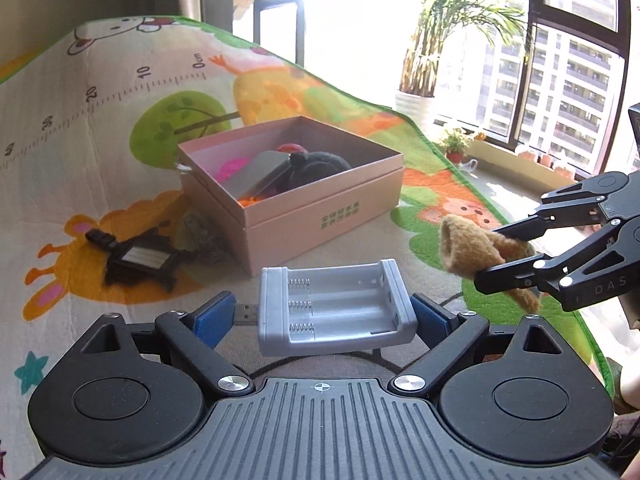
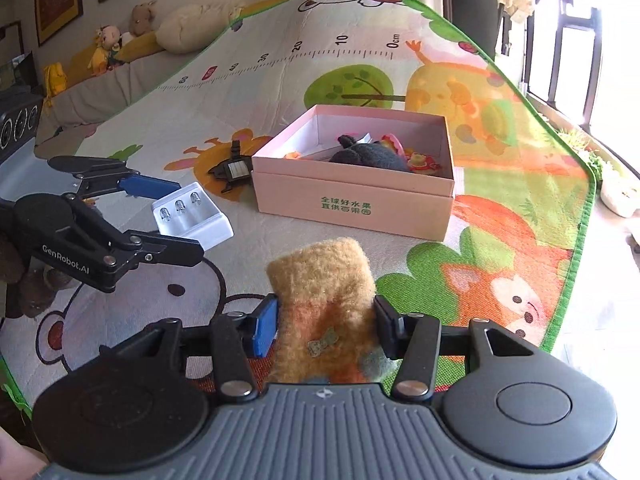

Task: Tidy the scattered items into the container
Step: 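Carry the glove into the pink box with the right tool while the left tool drops the charger in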

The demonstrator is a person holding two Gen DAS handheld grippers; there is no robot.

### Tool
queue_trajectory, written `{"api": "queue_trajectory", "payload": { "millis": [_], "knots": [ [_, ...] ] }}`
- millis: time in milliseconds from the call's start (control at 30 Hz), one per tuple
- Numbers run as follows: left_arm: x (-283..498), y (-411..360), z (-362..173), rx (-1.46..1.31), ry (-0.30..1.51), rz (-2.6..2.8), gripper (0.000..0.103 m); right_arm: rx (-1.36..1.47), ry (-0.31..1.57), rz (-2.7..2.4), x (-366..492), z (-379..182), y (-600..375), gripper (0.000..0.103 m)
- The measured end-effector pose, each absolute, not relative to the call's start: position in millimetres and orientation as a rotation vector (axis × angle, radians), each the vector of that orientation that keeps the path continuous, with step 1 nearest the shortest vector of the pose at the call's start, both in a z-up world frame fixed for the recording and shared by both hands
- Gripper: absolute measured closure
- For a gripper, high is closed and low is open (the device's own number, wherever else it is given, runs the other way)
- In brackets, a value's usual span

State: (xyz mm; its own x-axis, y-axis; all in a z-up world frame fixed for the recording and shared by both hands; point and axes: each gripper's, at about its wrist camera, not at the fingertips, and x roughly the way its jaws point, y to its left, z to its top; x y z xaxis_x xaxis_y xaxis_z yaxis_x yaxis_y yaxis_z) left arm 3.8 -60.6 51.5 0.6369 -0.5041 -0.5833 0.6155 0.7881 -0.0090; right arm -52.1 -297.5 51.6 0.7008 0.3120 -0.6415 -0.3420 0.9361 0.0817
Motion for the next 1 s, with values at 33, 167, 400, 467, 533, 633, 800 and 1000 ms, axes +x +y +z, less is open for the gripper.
{"api": "queue_trajectory", "payload": {
  "millis": [33,167,400,467,533,633,800,1000],
  "knots": [
    [5,-62,55,0.196,0.594,-0.646,0.007,-0.017,0.704,0.359,-51,56,-303,0.053],
    [14,-66,71,0.195,0.551,-0.643,0.007,0.056,0.677,0.341,-45,77,-318,0.053],
    [36,-74,98,0.202,0.475,-0.621,0.007,0.024,0.601,0.307,-32,104,-320,0.053],
    [44,-77,105,0.203,0.455,-0.614,0.007,0.019,0.571,0.29,-24,112,-322,0.053],
    [55,-80,111,0.197,0.426,-0.61,0.007,0.038,0.535,0.269,-10,122,-326,0.053],
    [83,-89,114,0.153,0.4,-0.61,0.007,0.1,0.5,0.26,26,134,-332,0.053],
    [134,-114,102,0.117,0.378,-0.612,0.008,0.217,0.506,0.248,106,137,-331,0.053],
    [148,-87,86,0.025,0.46,-0.567,0.004,0.274,0.562,0.209,181,116,-322,0.028]
  ]
}}
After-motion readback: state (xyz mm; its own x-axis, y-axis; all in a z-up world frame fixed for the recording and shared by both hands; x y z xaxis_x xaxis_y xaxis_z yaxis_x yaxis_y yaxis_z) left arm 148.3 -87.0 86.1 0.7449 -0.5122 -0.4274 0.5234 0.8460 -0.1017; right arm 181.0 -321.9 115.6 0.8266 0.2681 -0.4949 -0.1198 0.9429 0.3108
